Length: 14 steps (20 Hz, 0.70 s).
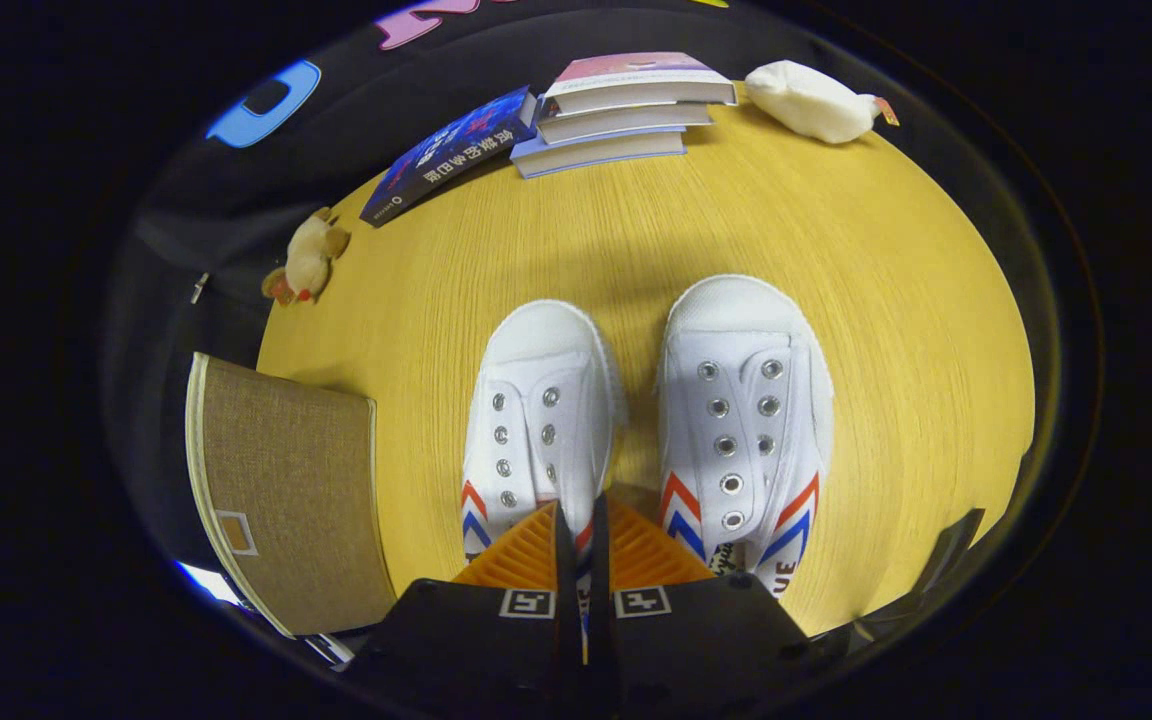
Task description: Open the storage box then place both shoes into the box .Put the left shoe in first, then the right shoe, with the right side of both shoes facing outward in a uniform manner.
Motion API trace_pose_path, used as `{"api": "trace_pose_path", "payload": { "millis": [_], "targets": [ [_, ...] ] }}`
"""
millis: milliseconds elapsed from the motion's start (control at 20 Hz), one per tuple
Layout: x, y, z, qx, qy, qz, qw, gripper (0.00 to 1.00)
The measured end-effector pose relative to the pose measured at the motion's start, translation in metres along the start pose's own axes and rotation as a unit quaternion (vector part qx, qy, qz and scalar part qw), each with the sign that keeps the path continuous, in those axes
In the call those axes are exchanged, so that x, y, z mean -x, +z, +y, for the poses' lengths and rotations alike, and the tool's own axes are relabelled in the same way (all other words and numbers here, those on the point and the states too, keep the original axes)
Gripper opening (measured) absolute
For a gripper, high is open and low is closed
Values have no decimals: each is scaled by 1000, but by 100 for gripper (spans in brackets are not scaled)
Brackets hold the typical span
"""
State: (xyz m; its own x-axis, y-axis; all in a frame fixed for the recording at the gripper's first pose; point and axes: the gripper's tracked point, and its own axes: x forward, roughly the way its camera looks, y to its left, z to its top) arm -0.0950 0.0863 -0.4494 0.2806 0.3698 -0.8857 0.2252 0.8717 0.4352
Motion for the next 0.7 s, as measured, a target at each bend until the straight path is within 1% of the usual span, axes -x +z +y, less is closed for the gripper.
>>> {"api": "trace_pose_path", "payload": {
  "millis": [150, 300, 500, 700],
  "targets": [
    [28, 13, 17, -30, 24, -22, 999, 7],
    [59, 29, 40, -47, 37, -44, 997, 7],
    [97, 43, 87, -48, 59, -64, 995, 7],
    [128, 45, 146, -38, 90, -72, 993, 7]
  ]
}}
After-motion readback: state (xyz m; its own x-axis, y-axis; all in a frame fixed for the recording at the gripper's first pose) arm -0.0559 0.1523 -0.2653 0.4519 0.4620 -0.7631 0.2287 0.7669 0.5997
